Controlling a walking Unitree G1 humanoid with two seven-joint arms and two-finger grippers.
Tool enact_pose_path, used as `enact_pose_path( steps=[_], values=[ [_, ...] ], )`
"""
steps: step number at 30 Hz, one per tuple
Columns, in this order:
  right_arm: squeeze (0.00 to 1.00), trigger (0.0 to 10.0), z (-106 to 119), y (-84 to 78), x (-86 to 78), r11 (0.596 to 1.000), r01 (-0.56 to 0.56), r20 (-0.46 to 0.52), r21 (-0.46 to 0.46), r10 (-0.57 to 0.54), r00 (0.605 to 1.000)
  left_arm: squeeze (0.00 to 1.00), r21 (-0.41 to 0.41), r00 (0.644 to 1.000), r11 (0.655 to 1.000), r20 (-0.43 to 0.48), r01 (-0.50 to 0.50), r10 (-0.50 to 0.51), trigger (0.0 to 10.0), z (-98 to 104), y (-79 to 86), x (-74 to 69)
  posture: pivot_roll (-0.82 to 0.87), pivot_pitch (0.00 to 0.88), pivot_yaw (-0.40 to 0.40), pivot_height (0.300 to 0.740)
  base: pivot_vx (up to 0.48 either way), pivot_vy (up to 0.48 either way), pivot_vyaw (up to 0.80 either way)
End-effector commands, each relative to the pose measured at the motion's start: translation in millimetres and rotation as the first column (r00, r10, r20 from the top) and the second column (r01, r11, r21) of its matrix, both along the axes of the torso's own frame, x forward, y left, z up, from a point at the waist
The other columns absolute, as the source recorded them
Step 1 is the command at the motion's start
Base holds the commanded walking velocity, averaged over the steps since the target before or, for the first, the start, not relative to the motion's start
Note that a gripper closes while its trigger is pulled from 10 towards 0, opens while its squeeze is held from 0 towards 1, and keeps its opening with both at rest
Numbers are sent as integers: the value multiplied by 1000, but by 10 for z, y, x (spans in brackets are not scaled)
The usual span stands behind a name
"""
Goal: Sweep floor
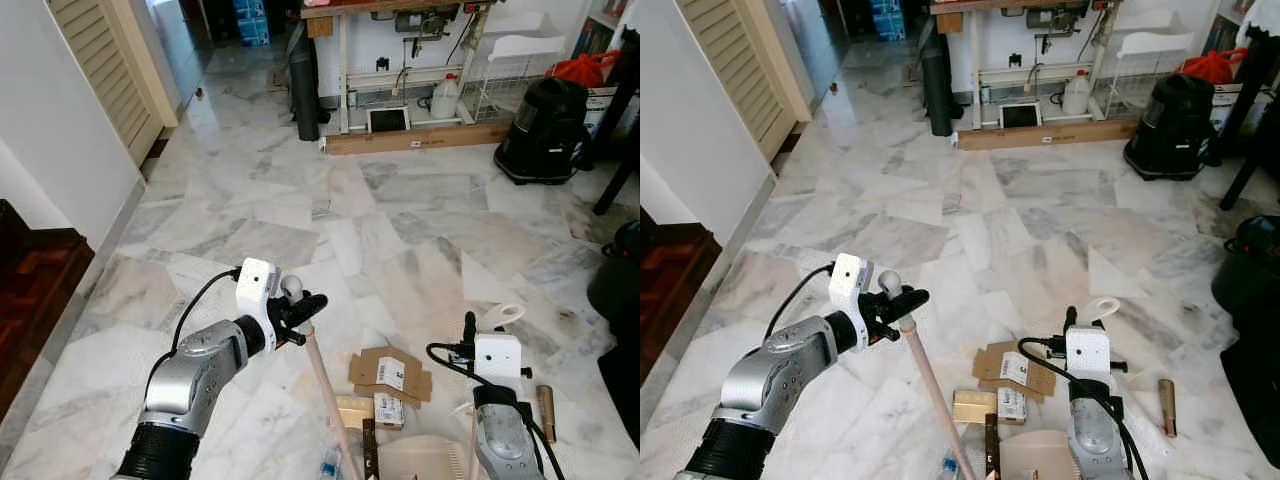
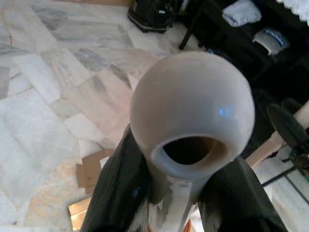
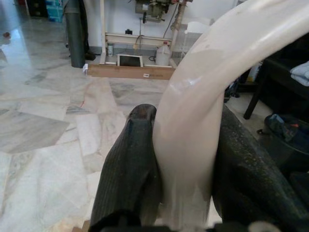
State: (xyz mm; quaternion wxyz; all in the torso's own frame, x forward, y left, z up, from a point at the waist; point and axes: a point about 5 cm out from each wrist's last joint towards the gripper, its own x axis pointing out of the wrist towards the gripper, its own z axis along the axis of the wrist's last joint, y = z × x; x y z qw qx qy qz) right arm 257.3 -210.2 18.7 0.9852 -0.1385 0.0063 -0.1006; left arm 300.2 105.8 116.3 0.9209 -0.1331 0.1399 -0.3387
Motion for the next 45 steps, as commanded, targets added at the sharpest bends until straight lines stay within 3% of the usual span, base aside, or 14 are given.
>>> enact_pose_path(
  steps=[1,12,16,19,21,26,36,40,45],
  values=[
    [0,10000,-34,44,-10,1000,-9,-16,17,9,1000,0,-33,1000,999,6,-20,20,10000,39,50,45,-10,0,98,740,0,0,0],
    [0,10000,-10,54,26,1000,-11,-8,28,12,1000,0,-77,998,995,29,-61,63,10000,80,7,101,-8,0,93,740,0,0,0],
    [0,10000,14,41,54,999,-1,1,43,1,1000,0,-84,983,986,97,-147,154,10000,174,132,161,2,0,88,740,0,0,0],
    [0,10000,15,41,59,999,-1,-1,43,1,1000,0,-42,973,985,149,-170,174,10000,202,192,173,6,0,86,740,0,0,0],
    [0,10000,10,45,60,999,-2,-4,46,3,1000,0,-56,955,978,213,-200,208,10000,295,305,172,10,0,84,740,0,0,0],
    [0,10000,8,47,64,999,-4,-7,48,4,1000,0,-108,926,961,259,-256,276,10000,395,433,187,13,0,81,740,0,0,0],
    [0,10000,21,17,71,999,-5,-6,40,6,1000,0,22,831,903,402,-429,385,10000,451,819,230,17,0,75,740,0,0,0],
    [0,10000,23,14,75,999,-4,-5,39,5,1000,0,155,837,885,427,-439,341,10000,326,900,212,15,0,74,740,0,0,0],
    [0,10000,38,6,86,999,-5,1,41,5,1000,0,185,858,890,402,-417,319,10000,227,877,190,16,0,73,740,0,0,0]
  ],
)
